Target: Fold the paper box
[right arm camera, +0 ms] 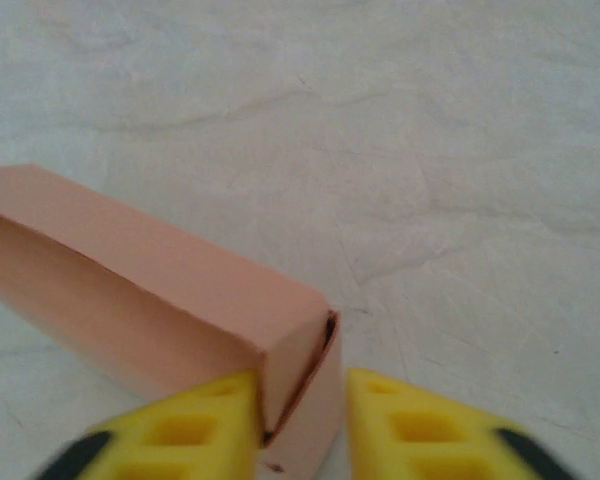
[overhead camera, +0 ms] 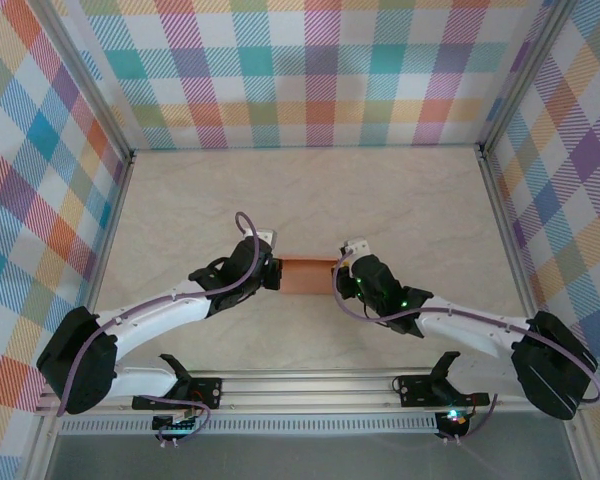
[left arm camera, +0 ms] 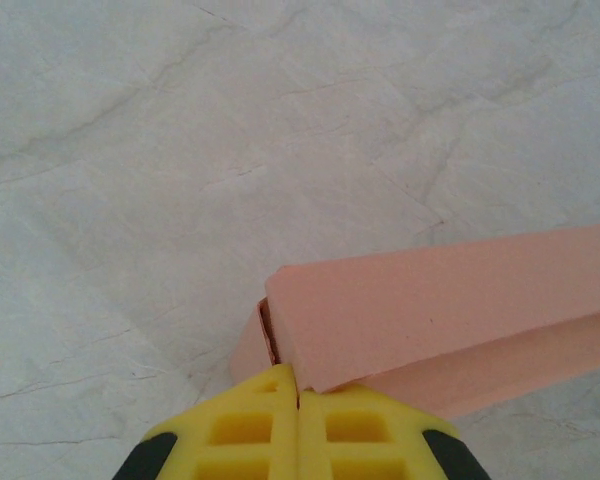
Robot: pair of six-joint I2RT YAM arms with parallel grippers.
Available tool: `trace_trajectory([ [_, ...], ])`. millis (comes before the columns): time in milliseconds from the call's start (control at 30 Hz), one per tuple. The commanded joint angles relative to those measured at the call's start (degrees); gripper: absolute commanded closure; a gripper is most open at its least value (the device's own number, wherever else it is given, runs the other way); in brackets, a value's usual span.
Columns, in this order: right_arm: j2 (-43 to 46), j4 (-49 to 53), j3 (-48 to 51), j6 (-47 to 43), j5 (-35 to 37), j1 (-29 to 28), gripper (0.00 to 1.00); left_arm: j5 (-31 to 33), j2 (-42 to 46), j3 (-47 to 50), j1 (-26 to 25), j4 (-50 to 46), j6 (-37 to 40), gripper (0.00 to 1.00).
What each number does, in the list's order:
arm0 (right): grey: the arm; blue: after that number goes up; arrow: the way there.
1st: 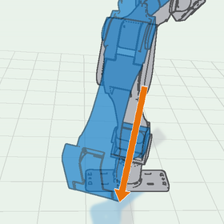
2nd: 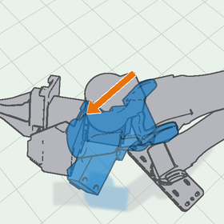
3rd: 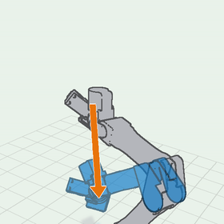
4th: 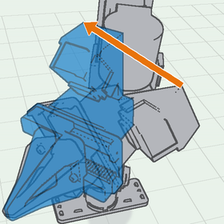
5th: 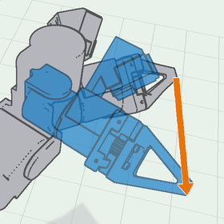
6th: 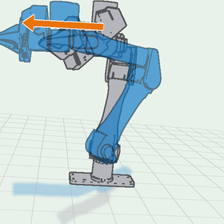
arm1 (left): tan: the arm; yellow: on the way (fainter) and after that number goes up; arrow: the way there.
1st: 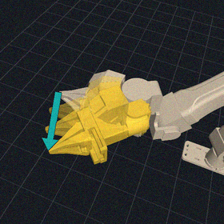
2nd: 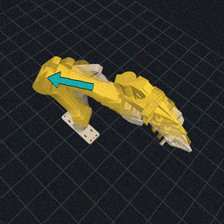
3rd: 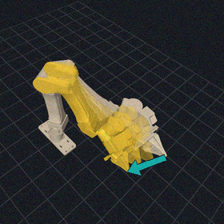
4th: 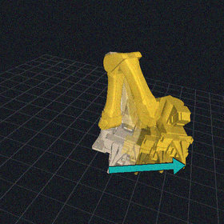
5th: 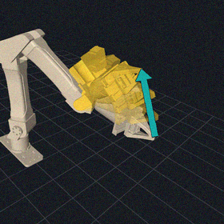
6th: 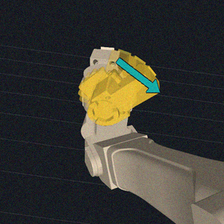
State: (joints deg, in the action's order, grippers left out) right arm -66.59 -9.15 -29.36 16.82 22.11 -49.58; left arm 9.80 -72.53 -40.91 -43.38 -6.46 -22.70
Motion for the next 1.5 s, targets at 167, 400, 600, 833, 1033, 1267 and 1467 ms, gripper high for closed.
trace_trajectory([
  [167,8.5,4.8,-1.0,-4.2,-1.6,-0.3,0.44,1.5,-1.1,1.5,-0.5,-7.7,-0.2,1.0],
  [400,7.1,11.2,-9.0,-4.2,-1.1,0.3,0.3,1.3,-1.8,1.0,-0.7,-7.7,0.2,1.0],
  [600,-4.0,13.1,-17.2,-0.9,-1.3,1.1,0.29,1.4,-2.5,0.9,-0.8,-6.9,-0.1,1.0],
  [833,-11.0,11.4,-16.6,0.7,-1.8,1.6,0.32,1.3,-3.4,0.3,-1.2,-7.6,-0.1,1.0],
  [1033,-9.8,10.1,-11.2,2.2,-1.5,1.6,0.37,1.1,-2.1,0.5,-1.2,-7.6,-0.2,1.0],
  [1267,-10.1,9.8,-10.2,2.7,-1.5,1.5,0.39,0.9,-0.4,0.5,-1.2,-9.0,0.7,0.84],
  [1467,-11.8,11.8,-12.3,4.1,-1.2,1.6,0.4,2.5,3.6,1.1,-1.2,-13.3,2.2,0.64],
])
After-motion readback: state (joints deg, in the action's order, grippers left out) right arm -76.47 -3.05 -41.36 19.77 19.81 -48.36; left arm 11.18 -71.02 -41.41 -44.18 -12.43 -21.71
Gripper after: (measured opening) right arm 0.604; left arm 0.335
